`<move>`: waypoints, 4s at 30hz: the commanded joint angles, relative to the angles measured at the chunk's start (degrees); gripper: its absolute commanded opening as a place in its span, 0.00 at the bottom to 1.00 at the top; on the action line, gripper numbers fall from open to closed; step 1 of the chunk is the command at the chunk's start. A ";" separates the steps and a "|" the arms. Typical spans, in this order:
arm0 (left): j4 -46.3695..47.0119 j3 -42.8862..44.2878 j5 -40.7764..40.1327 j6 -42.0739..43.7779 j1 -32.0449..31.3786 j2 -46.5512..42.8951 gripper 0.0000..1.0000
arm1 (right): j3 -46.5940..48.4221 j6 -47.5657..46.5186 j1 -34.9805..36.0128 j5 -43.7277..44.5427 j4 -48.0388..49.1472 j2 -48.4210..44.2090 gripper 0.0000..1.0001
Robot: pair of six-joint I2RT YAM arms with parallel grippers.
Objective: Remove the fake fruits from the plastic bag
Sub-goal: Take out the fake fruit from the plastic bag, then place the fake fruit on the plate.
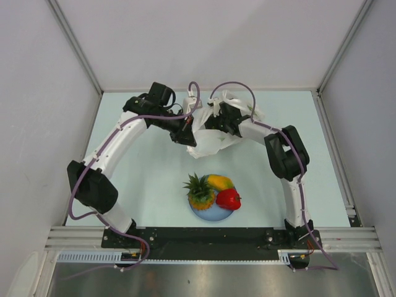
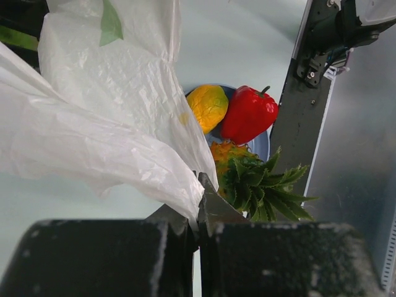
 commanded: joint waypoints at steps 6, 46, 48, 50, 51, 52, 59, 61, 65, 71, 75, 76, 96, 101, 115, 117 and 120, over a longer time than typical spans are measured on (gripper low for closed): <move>0.09 0.51 -1.50 1.62 -0.23 -0.66 0.00 | 3.50 -5.14 -2.32 -4.05 0.79 -5.05 0.49; 6.68 13.69 -4.66 -5.68 -0.76 11.38 0.00 | -19.18 -22.49 12.21 -23.95 -24.85 -56.83 0.50; 6.95 13.95 -4.92 -6.03 -0.76 11.82 0.00 | -21.11 -25.26 16.81 -18.42 -30.05 -58.84 0.48; 7.38 14.04 -4.83 -6.55 -0.76 11.82 0.00 | -24.87 -26.23 23.93 -14.54 -31.38 -60.34 0.48; 7.30 14.13 -4.75 -6.56 -0.76 11.74 0.00 | -25.85 -26.15 25.96 -11.47 -31.73 -60.79 0.47; 7.21 14.22 -4.75 -6.47 -0.85 11.39 0.00 | -26.47 -25.97 26.93 -11.44 -32.69 -61.31 0.46; 7.04 12.64 -6.32 -5.33 -0.76 8.40 0.00 | -32.71 -32.56 33.17 -5.74 -31.74 -62.02 0.44; 6.33 12.64 -7.82 -4.45 -0.76 7.09 0.00 | -34.21 -33.79 37.46 -4.42 -30.16 -61.76 0.43; 6.16 10.45 -7.91 -4.01 -0.76 5.32 0.00 | -36.76 -34.24 42.32 -2.83 -27.70 -61.23 0.43; 5.72 8.68 -8.96 -2.52 -0.76 4.35 0.00 | -39.75 -37.66 40.74 -7.04 -24.61 -61.15 0.45; 5.19 8.42 -8.71 -2.34 -0.76 3.56 0.00 | -41.94 -39.33 42.84 -6.53 -22.08 -59.30 0.44; 5.19 8.24 -8.36 -2.43 -0.76 3.30 0.00 | -43.08 -39.77 43.63 -6.09 -21.19 -59.38 0.44; 5.19 3.23 -7.56 -2.43 -0.76 -0.22 0.00 | -51.18 -41.09 45.40 0.51 -12.13 -56.93 0.50; 5.19 3.15 -6.95 -2.69 -0.76 0.04 0.00 | -51.44 -40.91 45.40 0.69 -11.43 -56.13 0.52; 5.36 3.15 -5.19 -3.13 -0.85 0.75 0.00 | -53.37 -39.68 45.49 3.58 -9.41 -56.92 0.79; 5.36 3.06 -4.92 -3.22 -0.85 0.75 0.00 | -53.37 -39.77 45.58 4.02 -9.41 -57.10 0.80; 5.36 3.15 -4.75 -3.39 -0.85 0.92 0.00 | -53.37 -39.68 45.93 5.07 -9.67 -57.45 0.80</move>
